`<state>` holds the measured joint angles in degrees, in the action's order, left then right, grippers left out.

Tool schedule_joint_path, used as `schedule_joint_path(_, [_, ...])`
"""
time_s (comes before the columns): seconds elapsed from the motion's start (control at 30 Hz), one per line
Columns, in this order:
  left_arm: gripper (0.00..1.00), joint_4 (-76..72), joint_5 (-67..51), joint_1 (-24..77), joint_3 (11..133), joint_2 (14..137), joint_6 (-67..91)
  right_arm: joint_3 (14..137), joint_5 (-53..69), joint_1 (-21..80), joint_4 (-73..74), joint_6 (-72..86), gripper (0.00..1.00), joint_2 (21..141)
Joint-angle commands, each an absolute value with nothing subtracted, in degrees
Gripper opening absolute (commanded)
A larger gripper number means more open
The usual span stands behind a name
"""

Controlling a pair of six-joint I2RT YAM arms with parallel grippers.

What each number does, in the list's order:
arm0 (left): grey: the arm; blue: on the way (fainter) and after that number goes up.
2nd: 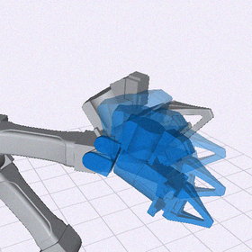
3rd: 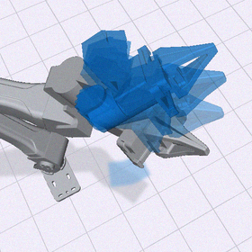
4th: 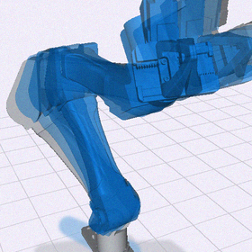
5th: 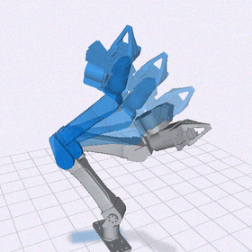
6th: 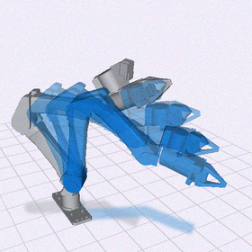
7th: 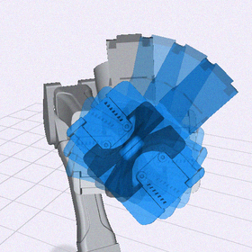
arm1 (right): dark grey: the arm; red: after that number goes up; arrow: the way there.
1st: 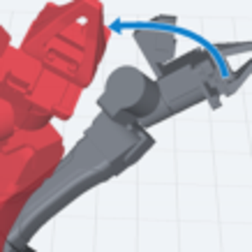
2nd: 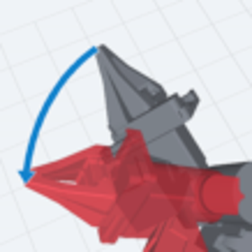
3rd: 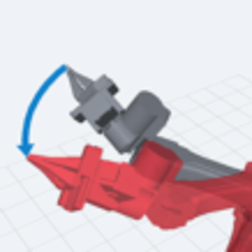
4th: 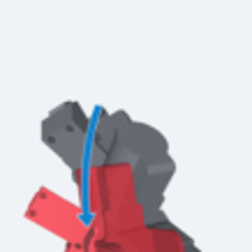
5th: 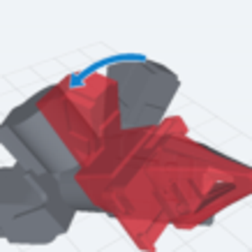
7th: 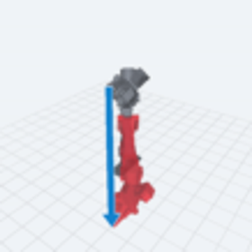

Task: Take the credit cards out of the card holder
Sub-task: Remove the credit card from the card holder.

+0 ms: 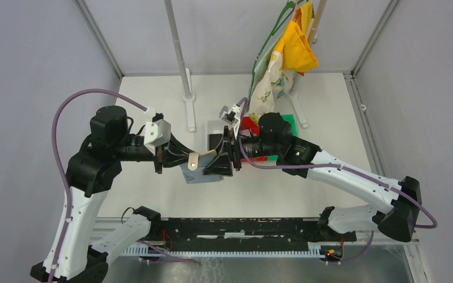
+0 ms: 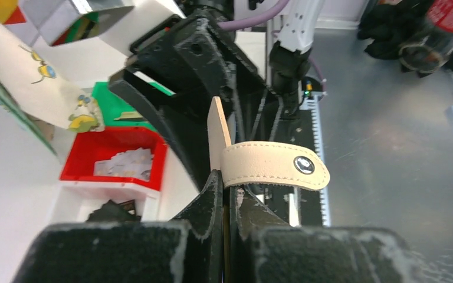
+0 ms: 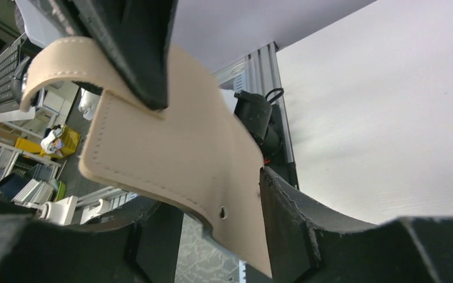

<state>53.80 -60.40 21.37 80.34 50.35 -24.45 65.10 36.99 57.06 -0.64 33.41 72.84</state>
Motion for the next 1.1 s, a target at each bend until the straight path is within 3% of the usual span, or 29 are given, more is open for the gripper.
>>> schedule_joint_path(0.0, [0.02, 51.1, -68.5, 21.6, 83.3, 51.1, -15.5, 67.6, 34.1, 55.5, -5.2, 31.3, 0.55, 71.0])
schedule_joint_path(0.33, [0.02, 52.7, -69.5, 21.6, 83.9, 52.5, -13.8, 68.3, 39.8, 55.0, -15.5, 32.5, 0.50, 69.6])
schedule_joint_path(0.4, [0.02, 52.8, -69.4, 21.6, 83.9, 52.7, -13.6, 68.3, 40.6, 55.2, -16.4, 33.0, 0.43, 69.6])
schedule_joint_path(0.53, [0.02, 51.8, -68.0, 21.6, 83.4, 52.9, -12.4, 68.1, 40.4, 55.4, -15.7, 33.1, 0.12, 69.8])
schedule_joint_path(0.57, [0.05, 51.1, -66.9, 21.5, 82.9, 52.9, -11.4, 68.4, 39.8, 55.4, -14.9, 33.0, 0.06, 69.7])
schedule_joint_path(0.6, [0.21, 50.7, -65.9, 21.5, 82.5, 52.9, -11.0, 68.7, 38.9, 55.4, -13.6, 32.7, 0.00, 69.7])
schedule_joint_path(0.63, [0.44, 51.3, -64.8, 21.6, 82.3, 52.7, -11.3, 69.4, 37.6, 55.2, -11.6, 32.3, 0.00, 69.7])
schedule_joint_path(0.67, [0.59, 51.6, -63.8, 21.6, 81.7, 52.3, -11.7, 70.1, 37.1, 55.0, -10.5, 32.1, 0.00, 69.7])
schedule_joint_path(0.7, [0.67, 51.6, -63.3, 21.5, 81.1, 51.7, -12.2, 70.4, 37.0, 54.7, -10.2, 32.3, 0.00, 69.5])
schedule_joint_path(0.83, [0.78, 49.8, -63.5, 21.6, 78.7, 49.4, -10.9, 70.5, 39.1, 53.6, -12.3, 35.3, 0.00, 69.1])
schedule_joint_path(0.97, [0.78, 47.4, -65.3, 21.6, 76.7, 48.3, -6.5, 68.7, 40.8, 53.4, -17.4, 37.6, 0.00, 67.9])
schedule_joint_path(1.07, [0.71, 44.0, -66.4, 21.6, 75.7, 47.9, -2.2, 67.8, 41.6, 53.4, -18.9, 38.1, 0.00, 67.3])
